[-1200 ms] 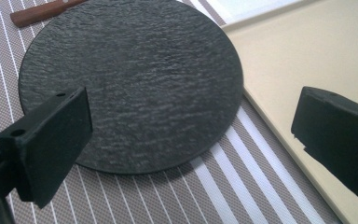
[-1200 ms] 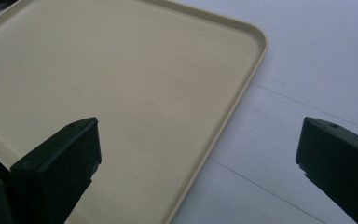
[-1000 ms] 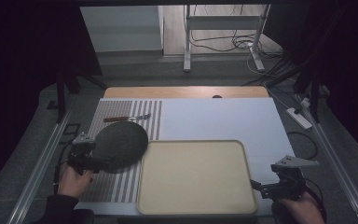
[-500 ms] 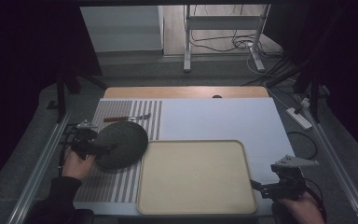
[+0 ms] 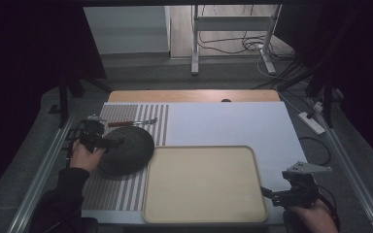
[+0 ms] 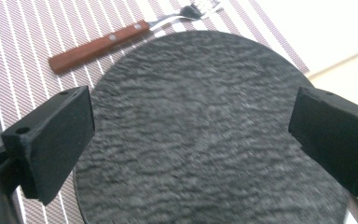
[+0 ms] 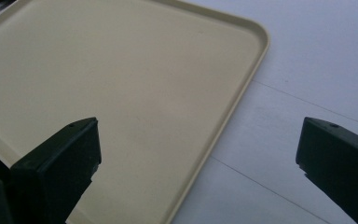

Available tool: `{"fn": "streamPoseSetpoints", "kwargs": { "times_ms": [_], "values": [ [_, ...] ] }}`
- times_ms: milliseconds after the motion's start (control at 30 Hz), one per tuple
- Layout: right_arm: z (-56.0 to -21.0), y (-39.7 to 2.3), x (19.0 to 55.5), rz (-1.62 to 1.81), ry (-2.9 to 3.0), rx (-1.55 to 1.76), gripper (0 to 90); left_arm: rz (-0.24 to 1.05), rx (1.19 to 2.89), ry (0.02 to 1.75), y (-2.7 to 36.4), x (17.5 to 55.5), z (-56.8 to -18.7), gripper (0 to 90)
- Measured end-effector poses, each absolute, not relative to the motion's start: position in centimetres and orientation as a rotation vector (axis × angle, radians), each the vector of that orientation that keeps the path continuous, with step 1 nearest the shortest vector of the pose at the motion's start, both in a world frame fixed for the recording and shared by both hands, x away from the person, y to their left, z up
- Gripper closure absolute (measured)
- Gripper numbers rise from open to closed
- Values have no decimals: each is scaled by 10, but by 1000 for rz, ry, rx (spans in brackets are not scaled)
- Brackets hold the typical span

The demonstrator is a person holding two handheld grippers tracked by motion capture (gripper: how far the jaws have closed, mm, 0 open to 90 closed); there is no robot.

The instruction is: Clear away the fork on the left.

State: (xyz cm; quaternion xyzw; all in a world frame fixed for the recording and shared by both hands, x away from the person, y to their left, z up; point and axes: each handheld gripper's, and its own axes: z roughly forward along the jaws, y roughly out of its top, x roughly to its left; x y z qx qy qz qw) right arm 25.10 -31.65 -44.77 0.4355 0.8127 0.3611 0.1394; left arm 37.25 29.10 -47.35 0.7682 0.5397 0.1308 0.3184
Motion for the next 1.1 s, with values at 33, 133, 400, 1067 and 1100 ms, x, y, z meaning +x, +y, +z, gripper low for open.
{"fn": "streamPoseSetpoints", "kwargs": {
  "times_ms": [33, 133, 400, 1067, 1100],
  "values": [
    [-448, -316, 251, 1044, 2349, 1259, 5, 349, 2021, 1425, 292, 377, -474, 12],
    [-448, -317, 251, 1044, 2349, 1259, 5, 349, 2017, 1431, 295, 386, -474, 10],
    [-448, -317, 251, 1046, 2350, 1258, 5, 365, 2041, 1453, 300, 410, -482, 0],
    [-448, -317, 251, 1051, 2353, 1259, 4, 378, 2070, 1547, 317, 466, -497, 0],
    [-448, -317, 251, 1051, 2353, 1260, 4, 376, 2066, 1551, 318, 468, -498, 0]
  ]
}}
